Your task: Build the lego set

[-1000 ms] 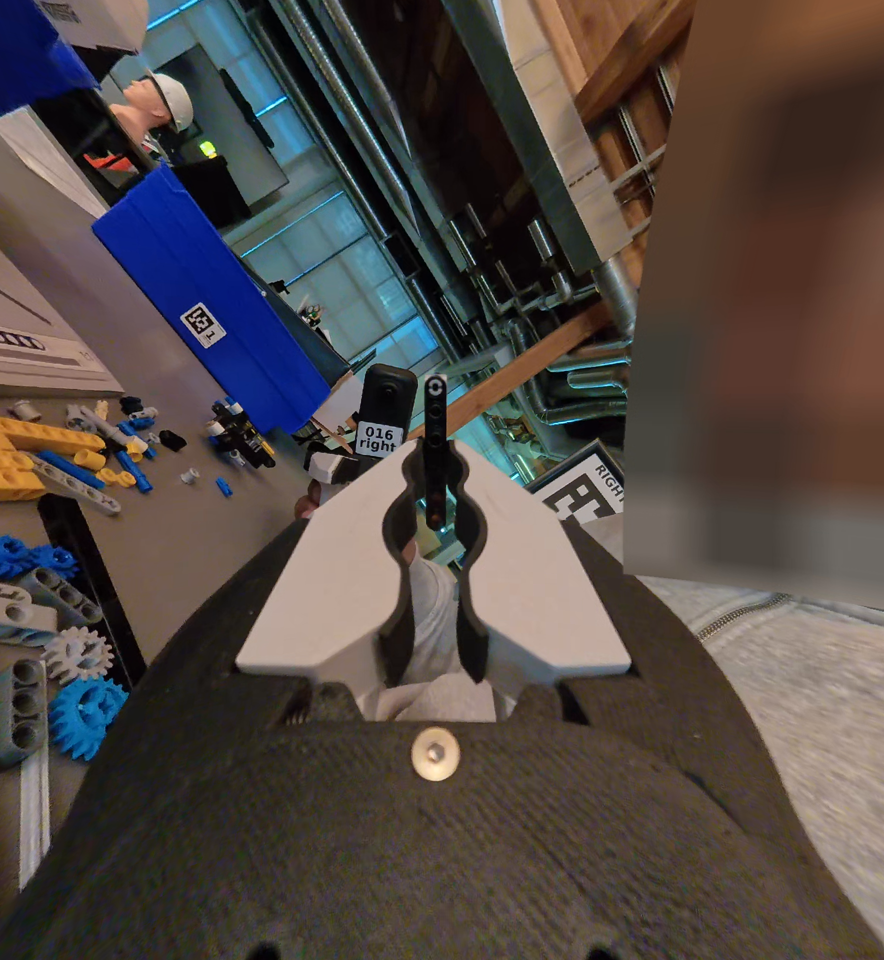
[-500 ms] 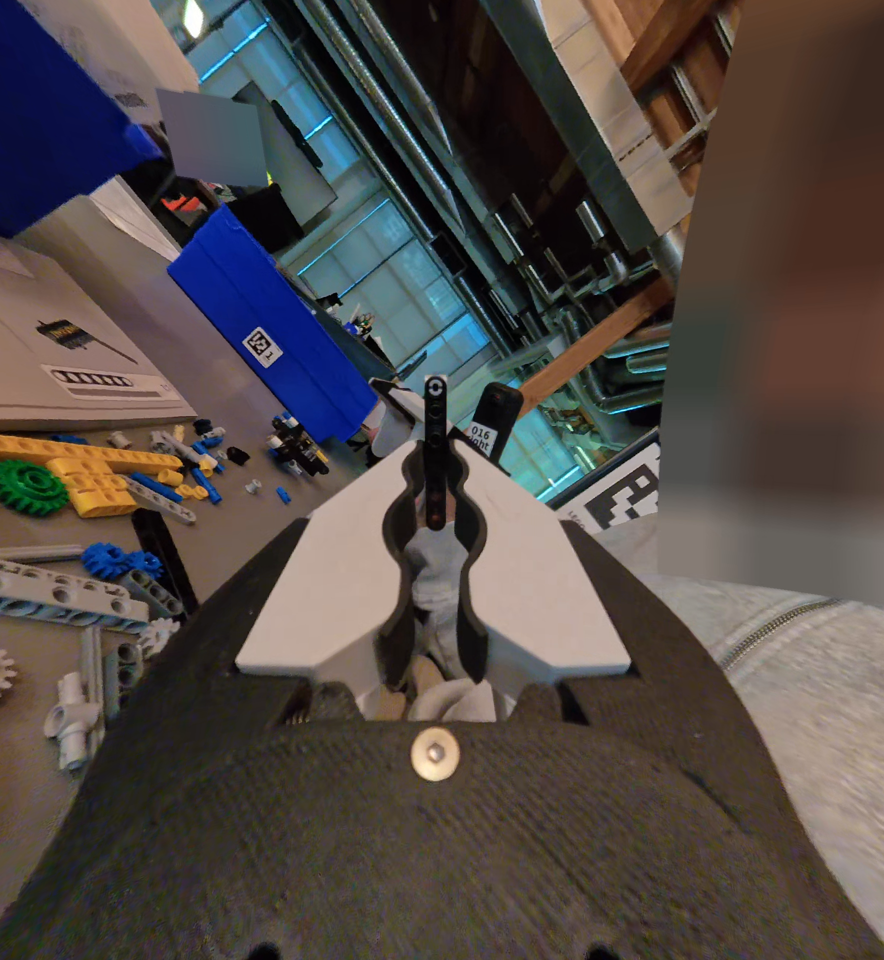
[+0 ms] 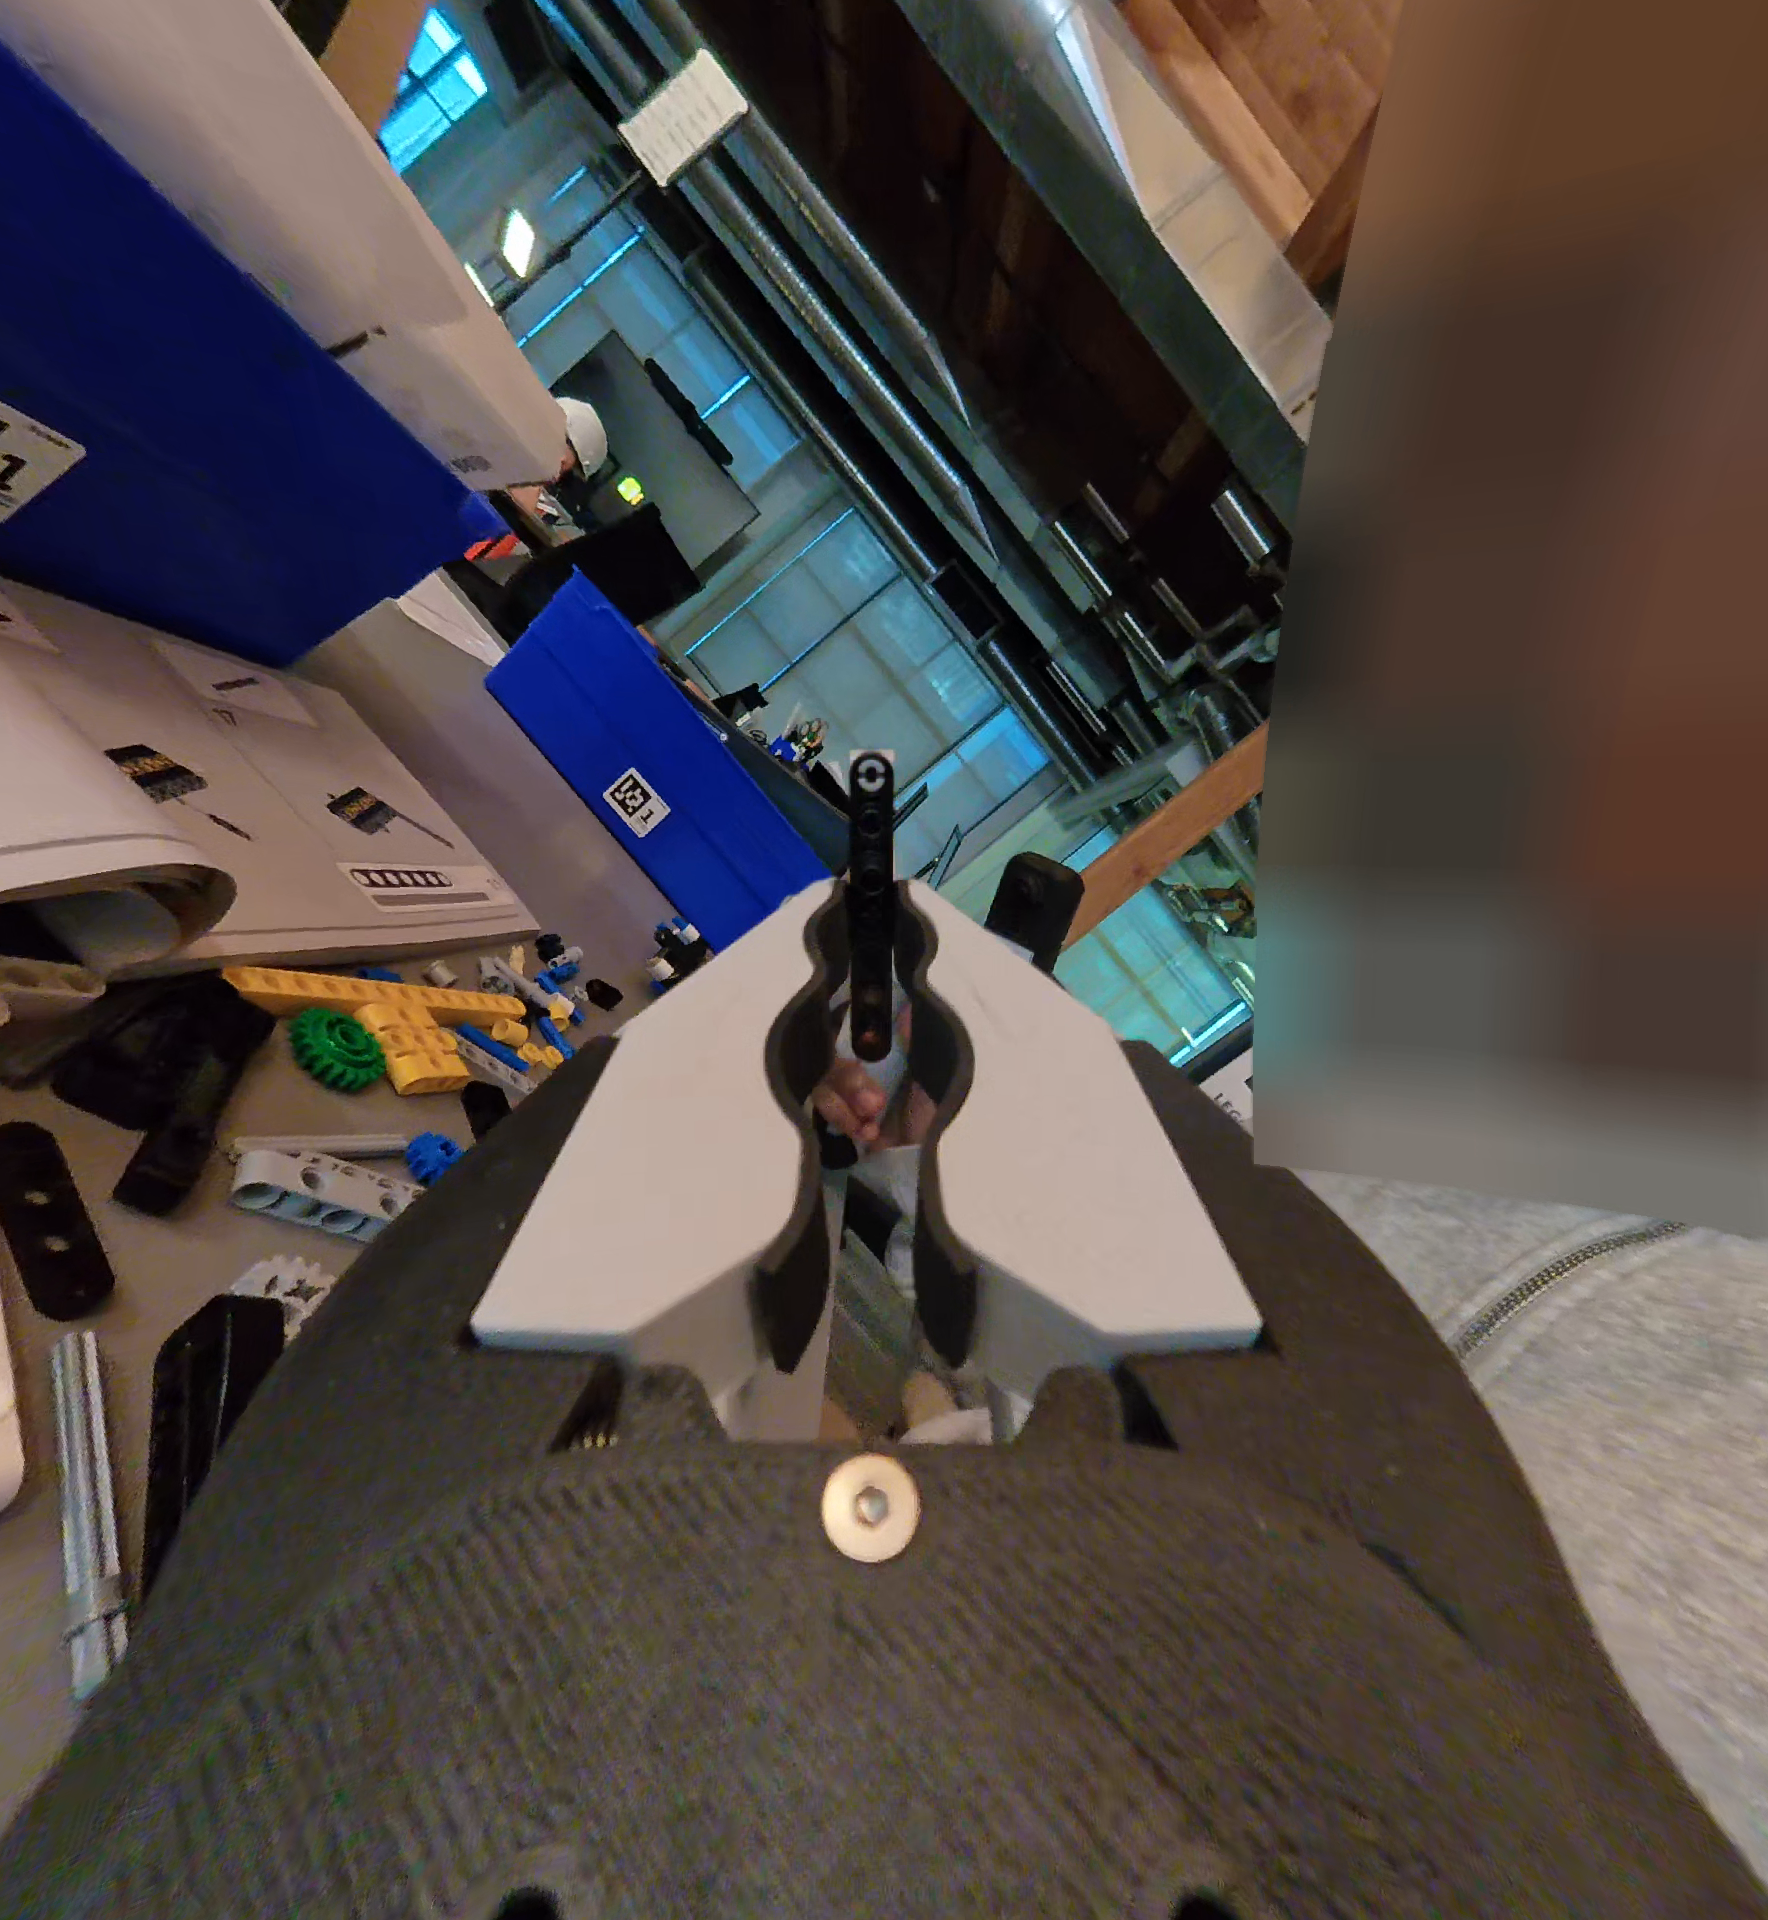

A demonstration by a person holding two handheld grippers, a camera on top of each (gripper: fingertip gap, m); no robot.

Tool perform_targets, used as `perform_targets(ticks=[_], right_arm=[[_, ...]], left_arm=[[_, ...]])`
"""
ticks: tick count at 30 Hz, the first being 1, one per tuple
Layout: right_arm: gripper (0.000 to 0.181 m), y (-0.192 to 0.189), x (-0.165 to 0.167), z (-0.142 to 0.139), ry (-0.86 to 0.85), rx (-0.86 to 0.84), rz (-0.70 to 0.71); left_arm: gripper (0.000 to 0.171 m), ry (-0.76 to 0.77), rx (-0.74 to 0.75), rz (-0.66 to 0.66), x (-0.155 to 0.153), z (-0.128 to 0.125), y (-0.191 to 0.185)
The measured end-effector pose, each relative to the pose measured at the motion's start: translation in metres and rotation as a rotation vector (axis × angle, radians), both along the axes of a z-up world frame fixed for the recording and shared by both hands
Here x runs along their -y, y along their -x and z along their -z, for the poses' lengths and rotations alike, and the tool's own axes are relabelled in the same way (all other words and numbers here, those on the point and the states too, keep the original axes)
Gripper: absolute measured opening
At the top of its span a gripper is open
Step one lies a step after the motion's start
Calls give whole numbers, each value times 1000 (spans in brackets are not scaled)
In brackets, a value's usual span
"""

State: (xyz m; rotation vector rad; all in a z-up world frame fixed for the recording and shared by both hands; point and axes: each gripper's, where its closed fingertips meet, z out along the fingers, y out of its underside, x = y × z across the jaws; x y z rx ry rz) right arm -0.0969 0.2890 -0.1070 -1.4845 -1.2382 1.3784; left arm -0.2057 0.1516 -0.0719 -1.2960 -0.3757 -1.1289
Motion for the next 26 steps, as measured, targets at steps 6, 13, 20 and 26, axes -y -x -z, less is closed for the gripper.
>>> perform_targets(ticks=[6,13,20,26], right_arm=[[11,10,14,14,-74,73,-34],[14,34,33,28,-67,177,-49],[12,49,30,63,-205,398,-31],[11,67,37,72,-156,452,-57]], left_arm=[[5,-7,14,-6,1,-1,3],[5,3,2,-20,0,2,6],[5,6,-16,-10,0,3,7],[5,3,-3,11,-1,4,9]])
